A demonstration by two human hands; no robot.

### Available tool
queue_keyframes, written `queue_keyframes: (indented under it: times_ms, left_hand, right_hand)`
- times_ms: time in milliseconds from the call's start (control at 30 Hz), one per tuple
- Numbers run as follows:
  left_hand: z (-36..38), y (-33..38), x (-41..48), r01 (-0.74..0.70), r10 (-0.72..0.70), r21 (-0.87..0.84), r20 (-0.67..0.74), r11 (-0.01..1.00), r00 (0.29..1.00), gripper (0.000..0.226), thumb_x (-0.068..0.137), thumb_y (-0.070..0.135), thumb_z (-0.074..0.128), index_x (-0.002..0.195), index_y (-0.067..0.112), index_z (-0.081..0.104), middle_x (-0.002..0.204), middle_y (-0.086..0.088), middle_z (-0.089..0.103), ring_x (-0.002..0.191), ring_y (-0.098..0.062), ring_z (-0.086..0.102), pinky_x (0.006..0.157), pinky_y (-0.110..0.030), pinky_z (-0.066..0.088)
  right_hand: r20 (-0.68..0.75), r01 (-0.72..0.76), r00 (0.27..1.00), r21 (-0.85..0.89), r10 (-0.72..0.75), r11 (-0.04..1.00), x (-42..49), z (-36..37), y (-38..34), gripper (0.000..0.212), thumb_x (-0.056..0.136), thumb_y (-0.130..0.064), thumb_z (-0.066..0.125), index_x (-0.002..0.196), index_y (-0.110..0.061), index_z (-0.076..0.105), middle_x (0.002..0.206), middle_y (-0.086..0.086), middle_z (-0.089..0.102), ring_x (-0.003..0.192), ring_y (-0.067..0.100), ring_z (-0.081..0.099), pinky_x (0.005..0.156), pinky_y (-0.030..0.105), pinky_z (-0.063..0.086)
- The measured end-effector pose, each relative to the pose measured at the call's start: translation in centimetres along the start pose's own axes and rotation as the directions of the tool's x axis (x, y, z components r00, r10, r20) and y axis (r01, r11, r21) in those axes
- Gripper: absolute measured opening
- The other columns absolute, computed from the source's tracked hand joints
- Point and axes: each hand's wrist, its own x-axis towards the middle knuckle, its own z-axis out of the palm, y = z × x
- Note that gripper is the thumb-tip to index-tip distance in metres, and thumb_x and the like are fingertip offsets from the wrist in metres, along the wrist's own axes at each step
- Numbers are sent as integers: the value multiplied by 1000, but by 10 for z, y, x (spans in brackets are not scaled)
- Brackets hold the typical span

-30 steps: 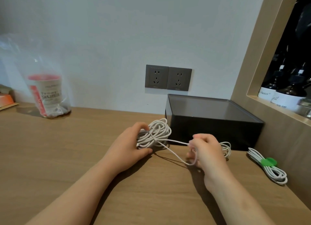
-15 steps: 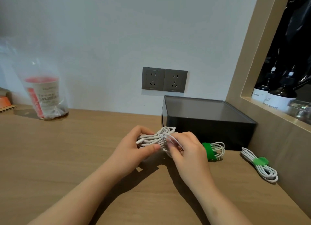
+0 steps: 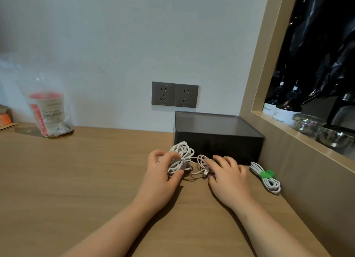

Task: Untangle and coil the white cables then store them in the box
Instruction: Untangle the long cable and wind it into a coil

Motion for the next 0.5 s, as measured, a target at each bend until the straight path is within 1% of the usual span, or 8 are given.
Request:
queue_keyframes:
  times_ms: [100,167,233,267,333,367,433,500]
  left_hand:
    - [4,7,-2,-16,18,-30,60,999,998,23,90,23,60,108,36,55,129,10,31,111,7,38,88,1,24]
    - [8,13,-5,-5,11,-58,101,998,995,16,92,26,56,103,37,58,132,13,31,118,1,35,94,-10,26]
    - [15,20,-9,-8,13,-43,130,999,991,11,91,31,57,96,38,63,131,17,31,115,2,37,95,-17,32]
    - [19,24,-10,-19,23,-28,131,999,991,9,90,33,58,94,38,64,130,18,31,114,4,39,93,-15,34]
    - [29,32,-12,-36,37,-11,125,999,991,7,88,34,61,92,38,63,129,18,31,114,3,41,88,-10,35]
    - [34,36,-13,-35,36,-6,124,999,992,6,87,34,61,92,38,63,130,17,31,116,0,41,89,-12,36]
    - [43,42,-14,-34,33,6,126,999,991,7,87,36,62,93,39,62,134,15,29,117,-3,42,91,-17,37]
    - [50,47,-14,-39,35,29,137,999,990,13,87,38,60,100,39,62,139,15,27,118,-3,41,93,-18,37]
  right_hand:
    - [-64,-36,997,-49,33,998,-3,-3,4,48,94,-36,43,141,-38,29,139,-9,41,129,18,31,105,36,25]
    - [-116,-65,992,-106,53,992,-9,-6,12,46,93,-41,45,137,-36,36,129,-8,49,120,18,39,98,34,30]
    - [-167,-111,982,-133,88,985,-14,-12,20,39,90,-48,49,125,-31,45,115,-8,56,110,17,46,90,31,34]
    - [-193,-137,975,-121,112,983,-18,-16,24,35,88,-51,51,115,-29,48,107,-8,57,104,16,49,85,30,35]
    - [-233,-171,959,-29,160,985,-23,-23,30,29,86,-52,54,95,-26,45,94,-9,55,94,15,49,76,27,33]
    - [-233,-168,956,55,176,984,-26,-24,34,27,86,-49,55,89,-25,43,89,-9,52,90,14,47,73,26,32]
    - [-183,-151,964,228,195,962,-31,-24,40,17,85,-35,56,84,-25,42,86,-10,48,89,12,43,70,25,33]
    - [-136,-147,972,284,191,948,-34,-25,44,11,86,-24,55,88,-25,44,92,-9,48,93,11,43,70,23,33]
